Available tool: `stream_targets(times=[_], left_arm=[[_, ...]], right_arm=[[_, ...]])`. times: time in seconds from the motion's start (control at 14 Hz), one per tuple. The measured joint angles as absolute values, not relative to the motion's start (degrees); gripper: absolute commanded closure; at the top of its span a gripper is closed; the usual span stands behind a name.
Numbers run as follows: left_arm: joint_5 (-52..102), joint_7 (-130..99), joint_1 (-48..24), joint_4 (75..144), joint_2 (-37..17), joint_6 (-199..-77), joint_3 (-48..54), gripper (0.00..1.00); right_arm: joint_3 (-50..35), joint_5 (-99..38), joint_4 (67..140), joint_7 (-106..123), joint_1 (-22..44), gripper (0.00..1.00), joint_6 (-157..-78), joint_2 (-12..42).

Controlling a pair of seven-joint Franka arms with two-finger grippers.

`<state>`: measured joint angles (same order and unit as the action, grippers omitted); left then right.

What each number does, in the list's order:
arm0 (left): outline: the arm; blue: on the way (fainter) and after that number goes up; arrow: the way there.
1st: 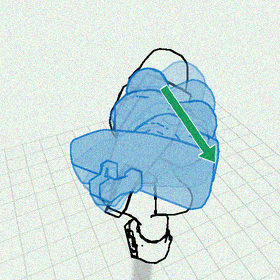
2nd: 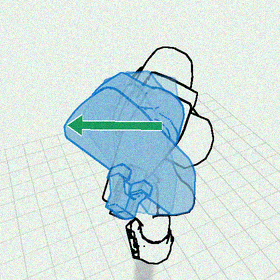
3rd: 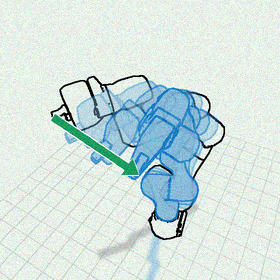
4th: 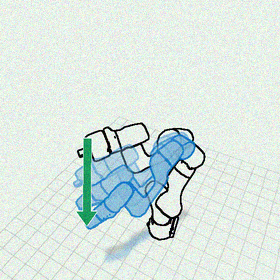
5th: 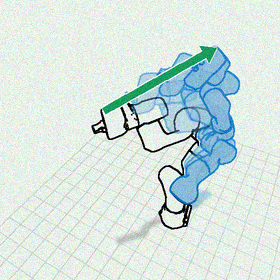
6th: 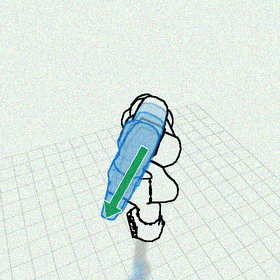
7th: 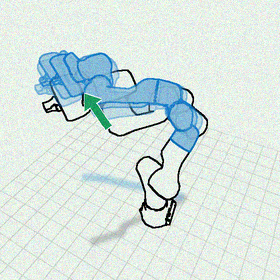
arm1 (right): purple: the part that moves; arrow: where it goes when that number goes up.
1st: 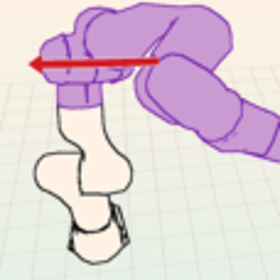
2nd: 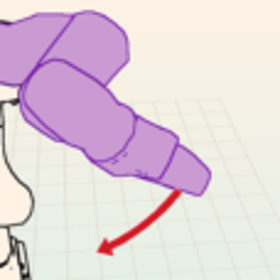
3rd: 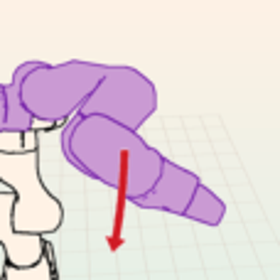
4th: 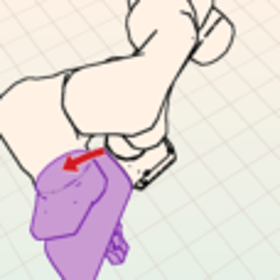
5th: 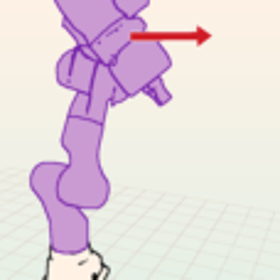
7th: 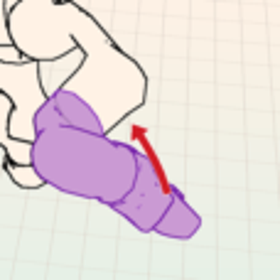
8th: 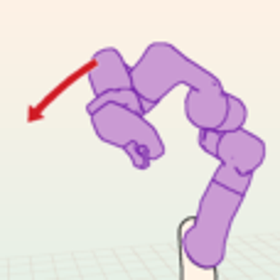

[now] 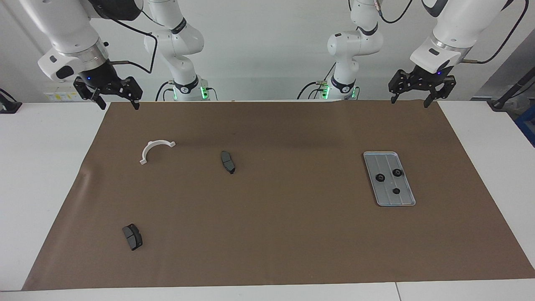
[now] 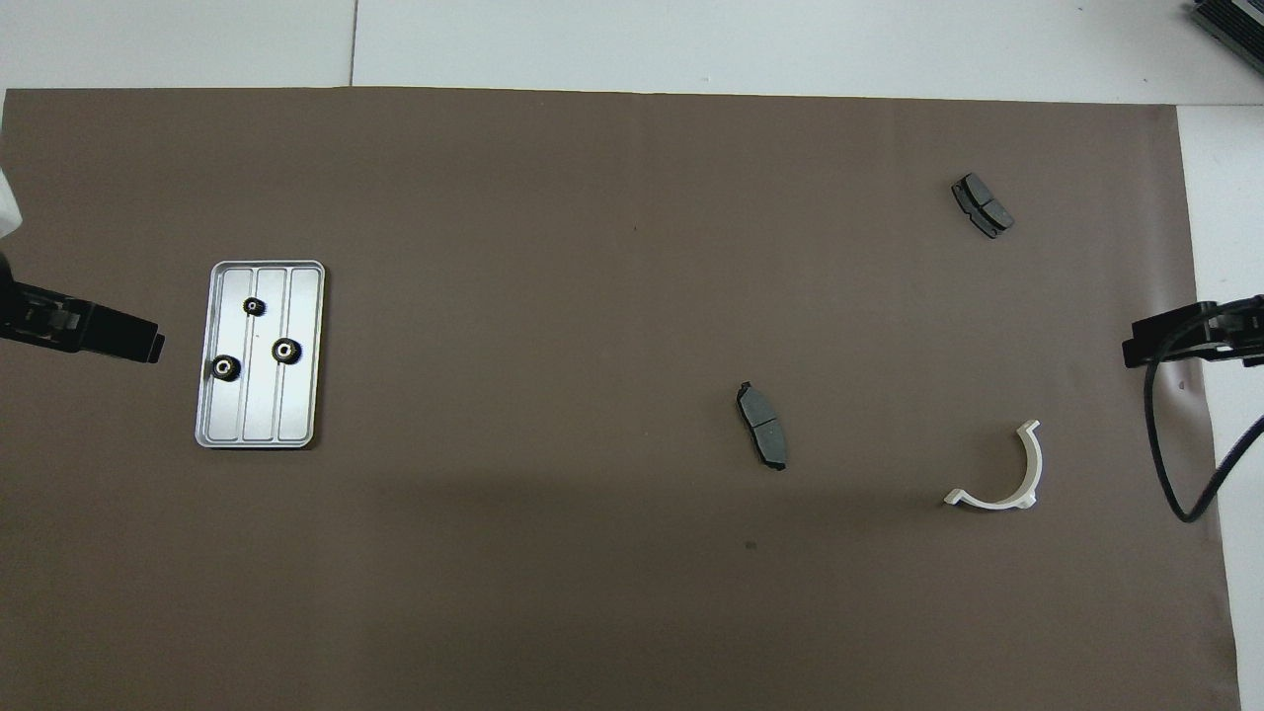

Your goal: Pick bearing gear from pile to tray

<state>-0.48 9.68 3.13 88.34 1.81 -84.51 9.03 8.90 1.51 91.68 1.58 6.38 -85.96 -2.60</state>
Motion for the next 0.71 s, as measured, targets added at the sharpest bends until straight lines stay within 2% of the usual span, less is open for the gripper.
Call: stream_targets(times=[0.71], left_arm=[[-0.5,9.7,1.7,89.0,2.3,-84.5,9.3,0.0]], right_arm=[[8.9,1.5,91.7,1.6,6.4,0.0,-86.0,-2.6]])
